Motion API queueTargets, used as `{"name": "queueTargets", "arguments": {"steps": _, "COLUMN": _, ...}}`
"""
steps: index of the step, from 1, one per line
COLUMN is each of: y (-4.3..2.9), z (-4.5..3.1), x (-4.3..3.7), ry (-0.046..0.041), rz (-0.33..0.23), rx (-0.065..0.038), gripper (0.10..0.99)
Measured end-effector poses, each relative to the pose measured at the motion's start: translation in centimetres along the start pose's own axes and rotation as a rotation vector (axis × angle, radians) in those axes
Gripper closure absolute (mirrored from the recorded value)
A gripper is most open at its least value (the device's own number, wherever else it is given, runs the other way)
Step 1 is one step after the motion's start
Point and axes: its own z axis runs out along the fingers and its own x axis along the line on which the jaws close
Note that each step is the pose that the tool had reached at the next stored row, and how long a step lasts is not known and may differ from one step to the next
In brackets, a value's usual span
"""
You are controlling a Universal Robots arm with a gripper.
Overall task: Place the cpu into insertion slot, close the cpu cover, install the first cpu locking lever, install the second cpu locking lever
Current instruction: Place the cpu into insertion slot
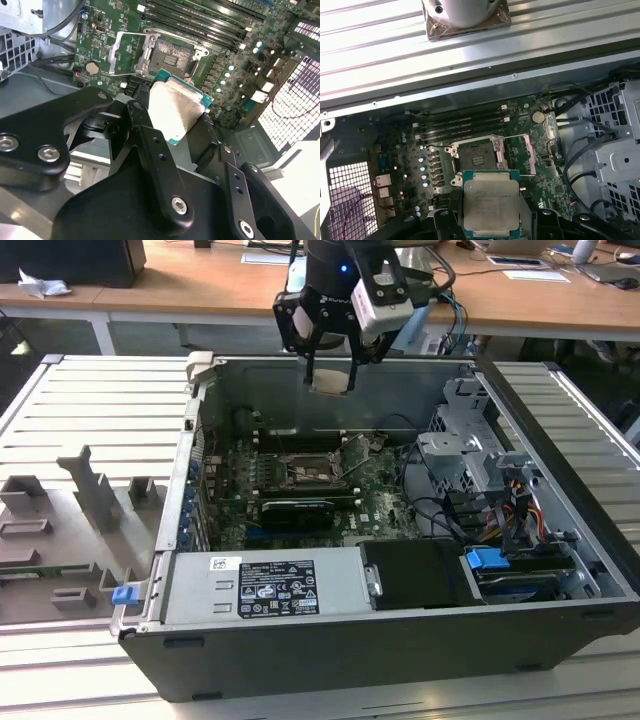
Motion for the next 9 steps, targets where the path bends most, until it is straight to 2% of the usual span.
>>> {"name": "queueTargets", "arguments": {"steps": 9, "y": 0.00, "z": 0.02, "x": 0.00, "ry": -0.0079, "rz": 0.088, "rx": -0.002, "gripper": 0.549}}
